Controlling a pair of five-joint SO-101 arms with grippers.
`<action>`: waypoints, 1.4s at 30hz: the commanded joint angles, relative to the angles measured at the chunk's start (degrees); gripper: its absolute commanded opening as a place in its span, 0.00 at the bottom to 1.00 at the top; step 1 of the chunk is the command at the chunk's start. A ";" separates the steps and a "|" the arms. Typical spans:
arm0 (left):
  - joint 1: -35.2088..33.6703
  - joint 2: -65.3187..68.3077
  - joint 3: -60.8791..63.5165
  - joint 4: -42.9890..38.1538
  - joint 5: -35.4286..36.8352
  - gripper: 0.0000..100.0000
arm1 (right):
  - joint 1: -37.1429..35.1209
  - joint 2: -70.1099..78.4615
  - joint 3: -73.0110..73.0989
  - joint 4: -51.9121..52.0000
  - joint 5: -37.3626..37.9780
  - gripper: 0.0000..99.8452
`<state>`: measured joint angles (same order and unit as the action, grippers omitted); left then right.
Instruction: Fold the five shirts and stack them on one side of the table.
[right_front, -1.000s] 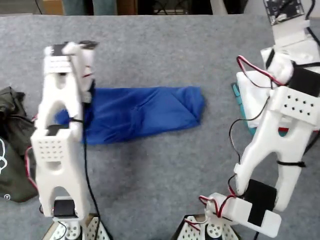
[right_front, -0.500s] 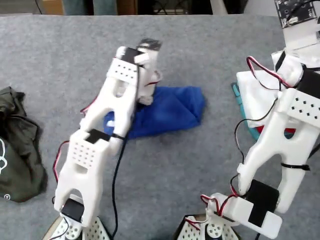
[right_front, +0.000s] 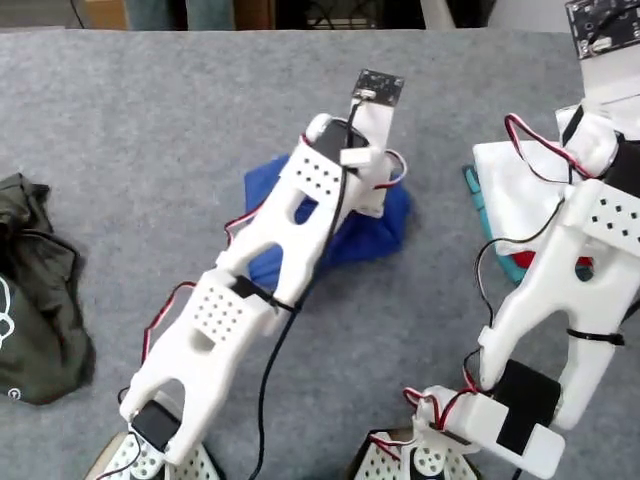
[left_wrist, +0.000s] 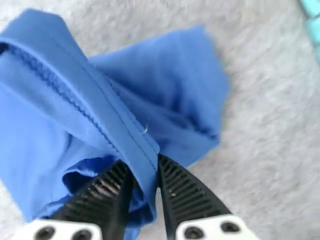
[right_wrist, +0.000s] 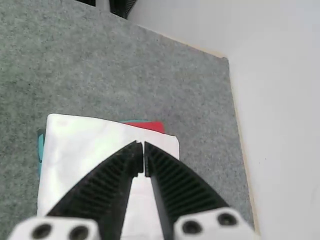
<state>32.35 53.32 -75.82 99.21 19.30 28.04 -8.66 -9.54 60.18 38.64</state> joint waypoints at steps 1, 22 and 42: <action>0.66 1.58 -6.29 -3.34 3.43 0.03 | 0.97 -0.48 -4.62 0.00 0.44 0.01; -3.91 6.07 -20.62 -2.29 11.96 0.25 | 0.53 -0.40 -4.97 1.05 0.26 0.01; -41.36 -3.60 12.62 1.85 -2.11 0.03 | -38.42 27.38 -6.37 17.49 -0.18 0.01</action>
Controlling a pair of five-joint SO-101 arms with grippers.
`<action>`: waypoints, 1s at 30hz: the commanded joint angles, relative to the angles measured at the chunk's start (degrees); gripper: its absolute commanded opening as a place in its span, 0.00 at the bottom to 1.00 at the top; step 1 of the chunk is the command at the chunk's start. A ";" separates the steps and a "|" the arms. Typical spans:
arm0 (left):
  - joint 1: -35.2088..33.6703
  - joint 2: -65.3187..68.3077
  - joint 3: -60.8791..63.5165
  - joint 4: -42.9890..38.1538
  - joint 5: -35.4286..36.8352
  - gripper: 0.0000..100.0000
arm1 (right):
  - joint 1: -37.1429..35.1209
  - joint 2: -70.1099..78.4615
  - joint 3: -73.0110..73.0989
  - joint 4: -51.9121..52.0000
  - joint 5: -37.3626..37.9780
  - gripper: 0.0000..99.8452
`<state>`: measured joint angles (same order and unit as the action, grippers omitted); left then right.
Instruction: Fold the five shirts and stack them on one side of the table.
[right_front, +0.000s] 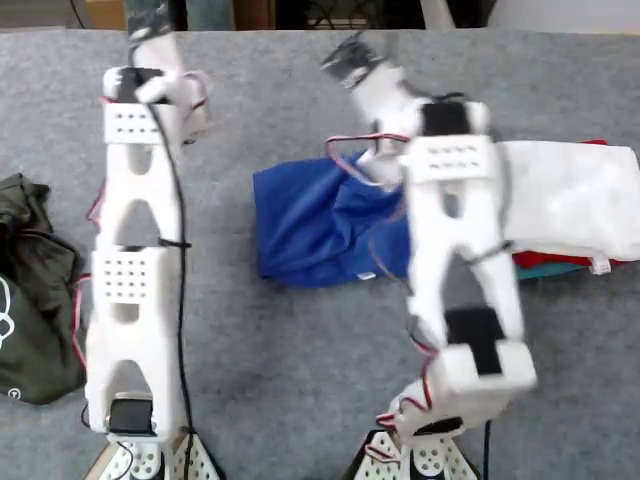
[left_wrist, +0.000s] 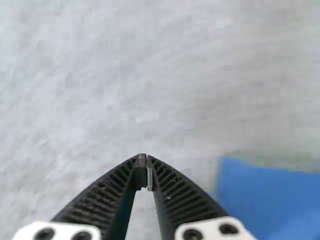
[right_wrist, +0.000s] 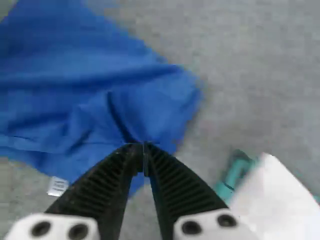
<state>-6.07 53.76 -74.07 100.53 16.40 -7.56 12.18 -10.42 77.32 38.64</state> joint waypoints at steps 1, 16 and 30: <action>-3.82 -4.04 14.90 0.35 1.49 0.03 | -3.25 9.27 -7.60 1.23 -0.18 0.01; -4.97 -9.23 33.36 -4.04 1.41 0.03 | -4.66 28.70 -44.97 23.47 -5.36 0.01; -6.11 -52.22 98.68 -56.00 -0.44 0.03 | -6.68 35.82 -44.35 23.82 -5.45 0.01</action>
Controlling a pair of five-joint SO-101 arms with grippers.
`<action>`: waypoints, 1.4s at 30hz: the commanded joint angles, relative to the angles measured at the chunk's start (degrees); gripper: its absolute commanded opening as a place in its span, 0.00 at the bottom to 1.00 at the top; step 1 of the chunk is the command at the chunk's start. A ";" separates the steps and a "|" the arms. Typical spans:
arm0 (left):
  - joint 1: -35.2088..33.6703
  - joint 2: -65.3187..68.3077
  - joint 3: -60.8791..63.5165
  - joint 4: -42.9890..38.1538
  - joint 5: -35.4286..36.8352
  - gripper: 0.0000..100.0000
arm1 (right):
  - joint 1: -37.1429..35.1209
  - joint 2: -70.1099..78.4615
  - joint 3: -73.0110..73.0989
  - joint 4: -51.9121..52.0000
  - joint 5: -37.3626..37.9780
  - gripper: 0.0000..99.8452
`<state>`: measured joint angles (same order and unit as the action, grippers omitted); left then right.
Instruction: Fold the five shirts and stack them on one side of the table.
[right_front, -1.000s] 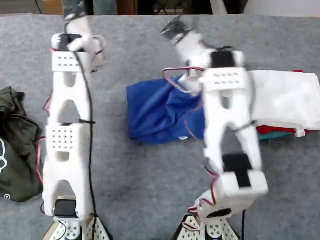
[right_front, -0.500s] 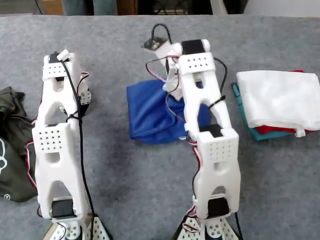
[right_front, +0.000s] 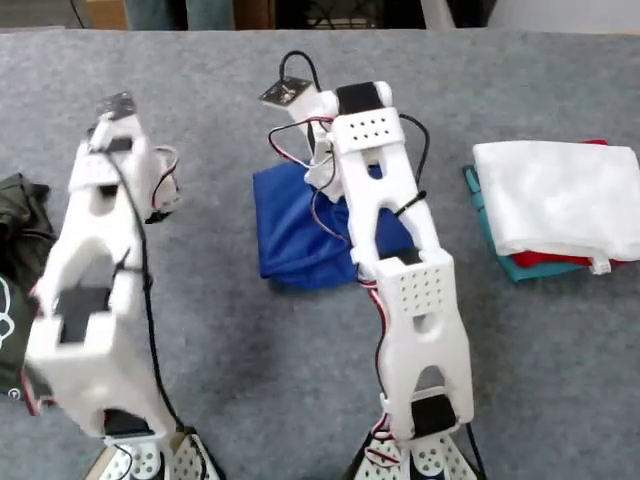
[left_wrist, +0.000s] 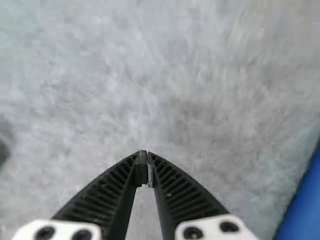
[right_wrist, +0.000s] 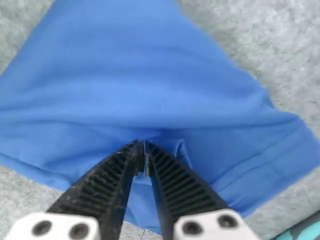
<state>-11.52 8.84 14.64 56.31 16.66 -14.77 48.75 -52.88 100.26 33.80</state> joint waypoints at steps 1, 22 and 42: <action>-0.66 -7.82 11.38 -13.36 -0.79 0.03 | 0.62 -0.75 -1.89 0.97 -0.62 0.01; -0.75 -7.82 12.26 -14.59 -0.88 0.03 | 18.37 -18.77 32.40 0.79 1.14 0.01; -0.31 -7.74 12.79 -14.68 -0.88 0.03 | 10.46 -25.01 37.49 -13.80 -7.47 0.01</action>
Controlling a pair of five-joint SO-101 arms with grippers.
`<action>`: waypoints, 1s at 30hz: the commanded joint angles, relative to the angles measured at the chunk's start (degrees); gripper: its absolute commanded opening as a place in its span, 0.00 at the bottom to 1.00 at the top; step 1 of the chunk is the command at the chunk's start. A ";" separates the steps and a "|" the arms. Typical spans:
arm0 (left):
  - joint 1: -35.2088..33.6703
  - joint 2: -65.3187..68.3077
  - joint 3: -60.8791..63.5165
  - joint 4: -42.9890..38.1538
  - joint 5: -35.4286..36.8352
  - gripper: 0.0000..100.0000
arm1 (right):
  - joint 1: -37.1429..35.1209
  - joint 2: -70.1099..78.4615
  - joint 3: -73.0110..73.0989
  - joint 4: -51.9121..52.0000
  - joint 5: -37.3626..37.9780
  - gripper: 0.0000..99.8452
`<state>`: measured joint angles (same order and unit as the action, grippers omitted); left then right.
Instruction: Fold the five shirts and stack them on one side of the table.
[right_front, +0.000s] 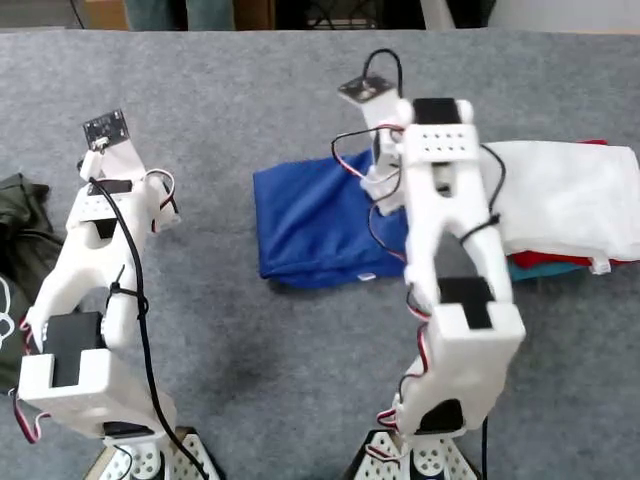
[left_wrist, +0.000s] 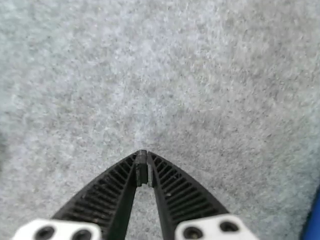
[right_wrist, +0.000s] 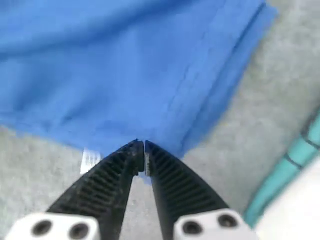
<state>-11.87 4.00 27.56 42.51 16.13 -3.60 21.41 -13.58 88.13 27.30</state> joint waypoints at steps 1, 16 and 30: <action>0.04 -2.90 -0.13 -0.88 -0.35 0.03 | -0.09 3.91 -1.63 -1.05 -0.88 0.01; 2.77 -3.08 -0.75 -0.70 -2.46 0.03 | 8.53 7.52 -0.04 5.27 3.34 0.01; 23.87 7.91 -27.47 5.01 -2.37 0.03 | 6.95 0.92 0.04 6.15 -0.44 0.01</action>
<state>9.05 8.13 6.29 50.68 13.67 4.31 24.04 -17.54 98.77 27.74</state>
